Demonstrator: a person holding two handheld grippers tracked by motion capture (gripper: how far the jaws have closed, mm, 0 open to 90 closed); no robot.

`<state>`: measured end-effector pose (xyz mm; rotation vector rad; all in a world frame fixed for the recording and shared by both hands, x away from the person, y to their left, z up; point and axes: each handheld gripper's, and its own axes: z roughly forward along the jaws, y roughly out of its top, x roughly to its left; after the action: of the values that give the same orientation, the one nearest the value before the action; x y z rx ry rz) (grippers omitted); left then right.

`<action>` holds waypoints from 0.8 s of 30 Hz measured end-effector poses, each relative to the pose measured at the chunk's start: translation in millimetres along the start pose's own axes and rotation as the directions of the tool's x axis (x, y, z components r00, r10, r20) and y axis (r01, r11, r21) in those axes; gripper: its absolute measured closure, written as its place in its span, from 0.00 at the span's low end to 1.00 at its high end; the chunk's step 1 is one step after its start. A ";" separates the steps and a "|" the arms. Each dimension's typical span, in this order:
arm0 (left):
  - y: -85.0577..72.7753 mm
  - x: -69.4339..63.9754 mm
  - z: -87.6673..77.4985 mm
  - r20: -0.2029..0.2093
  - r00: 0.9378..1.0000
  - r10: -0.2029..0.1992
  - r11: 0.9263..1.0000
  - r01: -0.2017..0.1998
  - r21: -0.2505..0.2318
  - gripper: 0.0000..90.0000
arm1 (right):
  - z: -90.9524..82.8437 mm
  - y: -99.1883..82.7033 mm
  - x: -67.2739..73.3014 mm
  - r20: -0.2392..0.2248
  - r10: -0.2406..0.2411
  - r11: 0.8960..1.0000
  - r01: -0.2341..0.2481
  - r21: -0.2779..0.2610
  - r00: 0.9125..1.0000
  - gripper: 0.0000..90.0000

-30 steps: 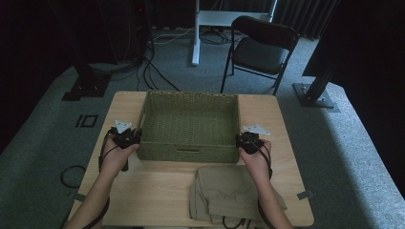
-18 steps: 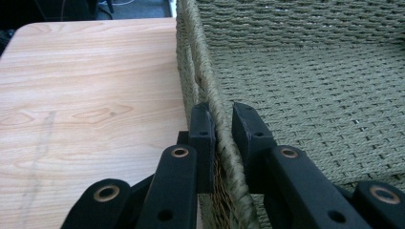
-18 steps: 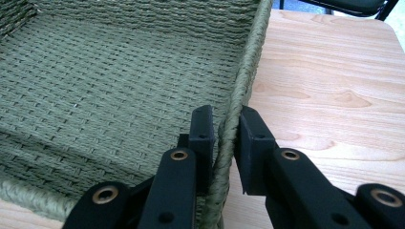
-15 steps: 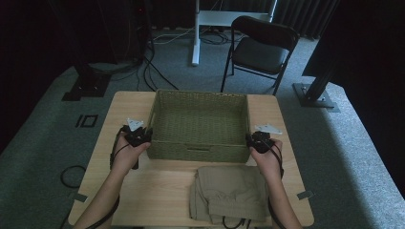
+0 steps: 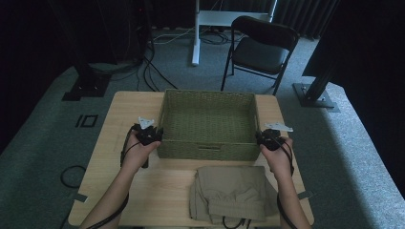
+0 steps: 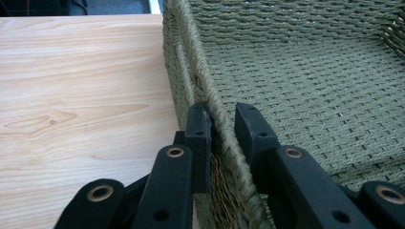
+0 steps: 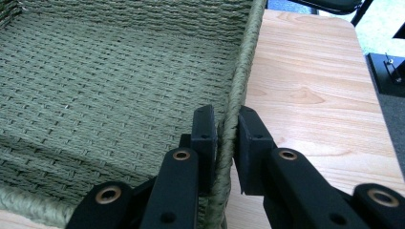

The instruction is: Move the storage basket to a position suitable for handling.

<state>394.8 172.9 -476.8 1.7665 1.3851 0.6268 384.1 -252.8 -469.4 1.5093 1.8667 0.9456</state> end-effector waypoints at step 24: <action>11.9 -37.5 19.9 0.053 0.998 0.045 0.999 -0.046 0.018 0.83 | -3.8 -1.2 -46.5 0.015 0.025 1.000 -0.025 0.009 1.000 0.89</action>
<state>406.3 130.4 -475.1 1.8217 1.3226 0.5895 390.5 -299.1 -468.6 1.5441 1.8482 0.9367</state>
